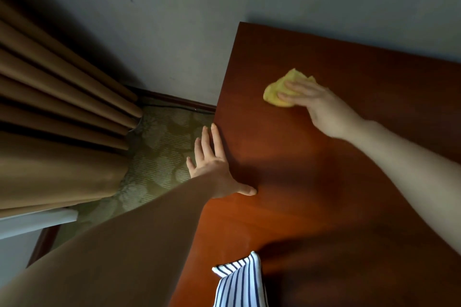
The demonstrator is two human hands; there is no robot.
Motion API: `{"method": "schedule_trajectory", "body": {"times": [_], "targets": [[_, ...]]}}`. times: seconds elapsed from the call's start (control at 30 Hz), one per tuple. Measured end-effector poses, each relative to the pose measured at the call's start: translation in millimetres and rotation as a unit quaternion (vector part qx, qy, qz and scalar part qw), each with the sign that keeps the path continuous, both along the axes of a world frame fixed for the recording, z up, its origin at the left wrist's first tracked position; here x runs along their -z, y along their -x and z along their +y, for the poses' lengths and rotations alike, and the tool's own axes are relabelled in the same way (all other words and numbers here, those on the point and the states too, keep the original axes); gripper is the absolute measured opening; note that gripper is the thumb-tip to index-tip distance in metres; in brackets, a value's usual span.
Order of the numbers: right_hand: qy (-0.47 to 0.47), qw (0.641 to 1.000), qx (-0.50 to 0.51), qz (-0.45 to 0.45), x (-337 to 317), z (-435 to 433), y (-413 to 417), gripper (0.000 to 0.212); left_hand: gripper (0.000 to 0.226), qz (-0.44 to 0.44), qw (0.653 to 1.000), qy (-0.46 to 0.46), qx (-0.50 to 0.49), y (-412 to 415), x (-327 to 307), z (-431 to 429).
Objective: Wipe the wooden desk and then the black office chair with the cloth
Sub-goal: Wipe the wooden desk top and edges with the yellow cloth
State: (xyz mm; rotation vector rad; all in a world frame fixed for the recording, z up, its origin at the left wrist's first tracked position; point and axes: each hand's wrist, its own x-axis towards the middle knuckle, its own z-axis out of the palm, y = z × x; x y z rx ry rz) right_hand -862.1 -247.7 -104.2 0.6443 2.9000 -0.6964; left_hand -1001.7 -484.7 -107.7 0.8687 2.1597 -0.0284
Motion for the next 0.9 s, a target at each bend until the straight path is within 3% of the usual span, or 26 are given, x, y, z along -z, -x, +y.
{"method": "schedule_trajectory", "body": {"times": [0.33,0.5,0.73,0.9], "targets": [[-0.054,0.989,0.135,-0.022,-2,30,125,0.065,0.161,-0.016,1.0,0.003,0.007,0,-2,-1],[-0.063,0.985,0.148,-0.061,-4,25,162,0.064,0.161,-0.013,1.0,0.007,0.011,1,-1,-1],[-0.039,0.998,0.043,0.012,2,-29,144,0.058,0.16,-0.009,1.0,0.002,0.006,2,-3,-1],[-0.044,0.996,0.07,0.036,7,-93,93,0.063,0.161,-0.008,1.0,0.003,0.005,2,-2,0]]}}
